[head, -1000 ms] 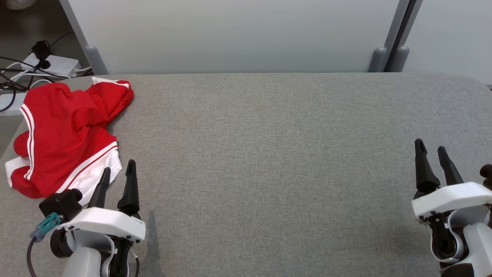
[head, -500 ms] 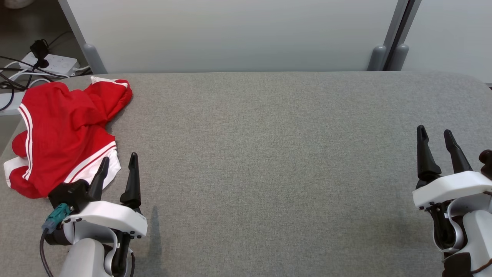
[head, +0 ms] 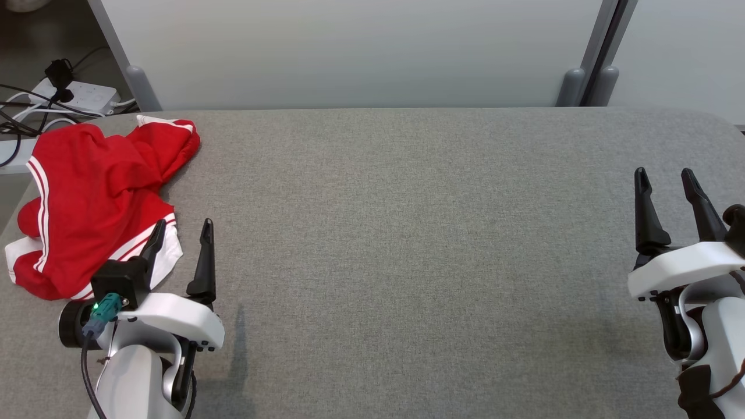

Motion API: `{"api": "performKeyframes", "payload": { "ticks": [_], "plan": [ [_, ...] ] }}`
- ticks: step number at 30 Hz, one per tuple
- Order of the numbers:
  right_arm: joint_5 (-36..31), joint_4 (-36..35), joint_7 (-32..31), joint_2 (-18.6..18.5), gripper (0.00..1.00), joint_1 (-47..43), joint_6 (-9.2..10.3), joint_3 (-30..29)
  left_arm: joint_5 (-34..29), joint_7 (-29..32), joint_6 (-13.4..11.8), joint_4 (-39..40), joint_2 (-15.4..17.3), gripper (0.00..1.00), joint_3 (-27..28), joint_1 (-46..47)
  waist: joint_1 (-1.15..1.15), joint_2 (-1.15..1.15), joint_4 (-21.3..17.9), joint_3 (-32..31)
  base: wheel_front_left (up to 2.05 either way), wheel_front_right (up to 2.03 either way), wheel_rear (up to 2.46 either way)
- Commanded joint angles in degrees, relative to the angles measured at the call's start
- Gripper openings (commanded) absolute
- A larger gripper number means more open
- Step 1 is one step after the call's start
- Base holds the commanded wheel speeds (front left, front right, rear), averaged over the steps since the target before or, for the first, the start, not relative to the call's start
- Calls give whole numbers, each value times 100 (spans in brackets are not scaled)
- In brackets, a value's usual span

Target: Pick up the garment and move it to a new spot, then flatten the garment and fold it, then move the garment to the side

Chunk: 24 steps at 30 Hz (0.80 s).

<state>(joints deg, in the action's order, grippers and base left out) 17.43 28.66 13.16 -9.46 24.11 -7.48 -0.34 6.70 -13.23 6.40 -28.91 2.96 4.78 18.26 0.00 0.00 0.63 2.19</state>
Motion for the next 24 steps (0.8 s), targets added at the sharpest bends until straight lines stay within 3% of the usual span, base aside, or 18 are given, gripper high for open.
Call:
{"api": "performKeyframes", "payload": {
  "ticks": [1,5,18,24],
  "plan": [
    [-205,-93,117,-99,100,237,-1,93,-226,-109,-59,88,149,100,173,376,0,0,-2,-1,0,0,0],
    [-462,22,184,-127,100,302,-1,139,-504,-177,-71,37,146,100,179,426,0,0,-6,3,0,0,0],
    [-384,302,184,-140,100,349,-1,251,-482,-177,-154,87,130,100,290,399,0,0,16,42,0,0,0],
    [-335,247,184,-102,100,313,-1,407,-457,-177,-194,116,106,100,351,345,0,0,293,13,0,0,0]
  ]
}}
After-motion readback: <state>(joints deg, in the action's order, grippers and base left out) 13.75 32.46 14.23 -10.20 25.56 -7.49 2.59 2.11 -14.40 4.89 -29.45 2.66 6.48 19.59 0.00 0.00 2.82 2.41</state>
